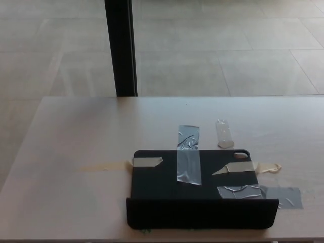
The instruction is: The robot uses its right hand to open a folded tablet cover kept in the middle of the desk
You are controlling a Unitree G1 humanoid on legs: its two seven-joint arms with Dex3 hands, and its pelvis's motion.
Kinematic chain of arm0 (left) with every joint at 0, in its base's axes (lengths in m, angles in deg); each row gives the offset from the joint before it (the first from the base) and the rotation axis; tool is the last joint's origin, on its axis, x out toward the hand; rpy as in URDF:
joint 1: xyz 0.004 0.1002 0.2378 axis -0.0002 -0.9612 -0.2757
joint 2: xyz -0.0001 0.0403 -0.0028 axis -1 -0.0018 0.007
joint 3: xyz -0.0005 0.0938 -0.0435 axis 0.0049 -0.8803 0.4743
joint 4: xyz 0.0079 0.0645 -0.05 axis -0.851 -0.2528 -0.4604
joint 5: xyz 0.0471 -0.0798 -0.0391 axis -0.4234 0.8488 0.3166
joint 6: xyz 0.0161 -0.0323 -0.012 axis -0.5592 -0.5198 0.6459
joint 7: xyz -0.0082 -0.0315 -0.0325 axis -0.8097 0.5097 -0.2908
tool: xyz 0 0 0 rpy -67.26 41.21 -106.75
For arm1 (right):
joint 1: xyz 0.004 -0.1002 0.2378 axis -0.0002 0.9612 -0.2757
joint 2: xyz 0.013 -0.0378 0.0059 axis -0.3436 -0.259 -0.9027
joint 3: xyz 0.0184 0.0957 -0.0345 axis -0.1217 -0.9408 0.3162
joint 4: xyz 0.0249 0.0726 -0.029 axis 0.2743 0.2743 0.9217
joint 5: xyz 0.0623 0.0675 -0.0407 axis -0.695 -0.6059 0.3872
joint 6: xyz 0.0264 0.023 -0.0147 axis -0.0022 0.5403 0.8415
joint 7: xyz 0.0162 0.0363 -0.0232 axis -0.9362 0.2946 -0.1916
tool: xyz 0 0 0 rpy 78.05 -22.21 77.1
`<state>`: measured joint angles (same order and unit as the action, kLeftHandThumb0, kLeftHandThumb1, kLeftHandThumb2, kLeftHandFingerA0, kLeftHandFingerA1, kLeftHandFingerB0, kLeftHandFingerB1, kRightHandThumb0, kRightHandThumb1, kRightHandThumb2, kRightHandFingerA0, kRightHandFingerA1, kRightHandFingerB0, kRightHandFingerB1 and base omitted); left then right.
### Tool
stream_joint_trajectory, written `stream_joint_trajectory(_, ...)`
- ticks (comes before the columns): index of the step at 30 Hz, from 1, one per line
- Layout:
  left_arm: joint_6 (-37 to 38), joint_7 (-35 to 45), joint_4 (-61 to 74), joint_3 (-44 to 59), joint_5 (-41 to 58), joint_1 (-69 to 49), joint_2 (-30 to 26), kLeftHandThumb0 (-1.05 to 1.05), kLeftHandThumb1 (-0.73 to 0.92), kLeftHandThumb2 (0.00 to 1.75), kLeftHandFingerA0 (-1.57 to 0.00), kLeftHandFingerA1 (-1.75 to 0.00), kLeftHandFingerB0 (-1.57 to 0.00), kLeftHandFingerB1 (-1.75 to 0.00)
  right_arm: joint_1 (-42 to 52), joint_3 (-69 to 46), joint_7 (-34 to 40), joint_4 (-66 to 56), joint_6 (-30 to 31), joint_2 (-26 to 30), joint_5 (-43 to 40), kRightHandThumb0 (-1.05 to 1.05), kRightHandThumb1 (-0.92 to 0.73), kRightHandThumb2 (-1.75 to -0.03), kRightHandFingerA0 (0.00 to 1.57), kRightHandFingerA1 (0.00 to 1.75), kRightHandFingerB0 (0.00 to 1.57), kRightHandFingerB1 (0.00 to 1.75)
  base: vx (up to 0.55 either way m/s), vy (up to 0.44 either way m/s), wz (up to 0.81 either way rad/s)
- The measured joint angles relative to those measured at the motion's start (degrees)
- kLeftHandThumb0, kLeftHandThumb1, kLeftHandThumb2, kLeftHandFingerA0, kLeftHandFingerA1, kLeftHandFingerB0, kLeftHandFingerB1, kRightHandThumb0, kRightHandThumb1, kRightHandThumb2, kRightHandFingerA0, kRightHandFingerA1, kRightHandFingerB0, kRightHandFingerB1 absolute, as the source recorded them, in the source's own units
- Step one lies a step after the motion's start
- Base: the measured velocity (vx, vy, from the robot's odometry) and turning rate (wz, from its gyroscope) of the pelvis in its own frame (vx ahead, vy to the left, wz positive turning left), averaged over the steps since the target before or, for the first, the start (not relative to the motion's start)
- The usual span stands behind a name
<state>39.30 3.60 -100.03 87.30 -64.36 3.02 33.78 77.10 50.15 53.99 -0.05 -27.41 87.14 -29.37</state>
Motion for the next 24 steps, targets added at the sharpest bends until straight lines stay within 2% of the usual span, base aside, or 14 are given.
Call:
stream_joint_trajectory(2,0.0,0.43,-1.14,2.42,1.03,0.86,-0.69,-0.81,0.88,0.68,-0.64,-0.79,-0.38,-0.63,-1.79,-3.63,0.06,-2.38,0.09,1.26,-1.65,-0.97,-0.92,-0.7,0.69,0.54,0.34,0.48,0.0,0.0,0.0)
stream_joint_trajectory(4,-0.01,0.82,-2.31,4.6,2.17,1.67,-1.21,-0.81,0.89,0.67,-0.65,-0.79,-0.36,-0.61,-4.08,-6.35,0.2,-5.22,0.45,2.65,-3.07,-0.91,-0.92,-0.68,0.61,0.53,0.31,0.48,0.0,0.0,0.0)
stream_joint_trajectory(8,-0.01,1.33,-3.86,7.5,3.81,2.9,-1.85,-0.8,0.89,0.67,-0.65,-0.79,-0.38,-0.62,-9.92,-9.3,0.33,-13.01,0.98,5.43,-5.35,-0.86,-0.67,-1.12,0.6,0.63,0.36,0.56,0.0,0.0,0.0)
stream_joint_trajectory(9,-0.01,1.45,-4.29,8.07,4.2,3.15,-1.92,-0.83,0.68,1.03,-0.63,-0.79,-0.36,-0.65,-11.6,-9.56,0.38,-15.17,1.09,5.95,-5.78,-0.86,-0.89,-0.67,0.61,0.5,0.43,0.4,0.0,0.0,0.0)
stream_joint_trajectory(10,-0.01,1.56,-4.6,8.46,4.54,3.29,-1.95,-0.81,0.9,0.67,-0.64,-0.79,-0.37,-0.62,-13.22,-9.42,0.36,-17.3,1.14,6.37,-6.07,-0.86,-0.68,-1.1,0.55,0.63,0.36,0.5,0.0,0.0,0.0)
stream_joint_trajectory(11,0.0,1.61,-4.73,8.63,4.7,3.33,-1.95,-0.81,0.9,0.67,-0.65,-0.79,-0.37,-0.61,-14.45,-9.03,0.28,-18.9,1.15,6.53,-6.22,-0.84,-0.89,-0.67,0.61,0.49,0.42,0.38,0.0,0.0,0.0)
stream_joint_trajectory(12,-0.01,1.71,-4.91,8.84,4.89,3.42,-1.94,-0.82,0.89,0.67,-0.65,-0.78,-0.37,-0.61,-16.17,-8.15,0.12,-21.28,1.16,6.58,-6.37,-0.84,-0.68,-1.1,0.54,0.6,0.38,0.5,0.0,0.0,0.0)
stream_joint_trajectory(15,-0.01,1.95,-5.21,9.39,5.16,3.62,-1.94,-0.82,0.89,0.67,-0.64,-0.79,-0.37,-0.62,-19.96,-4.56,0.07,-26.92,1.31,6.52,-6.2,-0.87,-0.88,-0.67,0.54,0.5,0.42,0.4,0.0,0.0,0.0)
stream_joint_trajectory(18,-0.01,2.22,-5.52,10.03,5.7,3.79,-1.95,-0.8,0.9,0.67,-0.63,-0.79,-0.37,-0.62,-23.95,1.14,-0.02,-32.15,1.09,6.46,-5.19,-0.83,-0.92,-0.72,0.48,0.51,0.34,0.39,0.0,0.0,0.0)
stream_joint_trajectory(19,-0.01,2.28,-5.56,10.13,5.87,3.85,-1.95,-0.81,0.89,0.67,-0.63,-0.79,-0.37,-0.61,-24.78,2.67,-0.07,-32.99,0.94,6.43,-4.74,-0.9,-0.74,-1.12,0.48,0.59,0.24,0.46,0.0,0.0,0.0)
stream_joint_trajectory(20,-0.01,2.35,-5.57,10.2,6.03,3.91,-1.95,-0.81,0.89,0.67,-0.63,-0.78,-0.37,-0.62,-25.81,4.54,-0.15,-33.45,0.68,6.43,-4.21,-0.71,-0.89,-0.67,0.56,0.45,0.32,0.32,0.0,0.0,0.0)
stream_joint_trajectory(21,-0.01,2.39,-5.6,10.25,6.14,3.94,-1.95,-0.81,0.89,0.67,-0.63,-0.78,-0.37,-0.62,-26.55,6.09,-0.24,-33.58,0.45,6.43,-3.73,-0.71,-0.89,-0.67,0.56,0.45,0.32,0.32,0.0,0.0,0.0)
stream_joint_trajectory(22,-0.01,2.46,-5.72,10.36,6.33,3.96,-1.95,-0.82,0.87,0.67,-0.63,-0.78,-0.37,-0.62,-27.82,9.42,-0.51,-33.64,0.12,6.43,-2.59,-0.79,-0.7,-1.06,0.5,0.58,0.28,0.47,0.0,0.0,0.0)
stream_joint_trajectory(24,-0.01,2.53,-5.9,10.5,6.51,3.95,-1.95,-0.82,0.89,0.67,-0.64,-0.78,-0.37,-0.61,-28.8,12.95,-0.74,-33.71,-0.19,6.43,-1.3,-0.91,-0.77,-1.12,0.49,0.56,0.28,0.46,0.0,0.0,0.0)
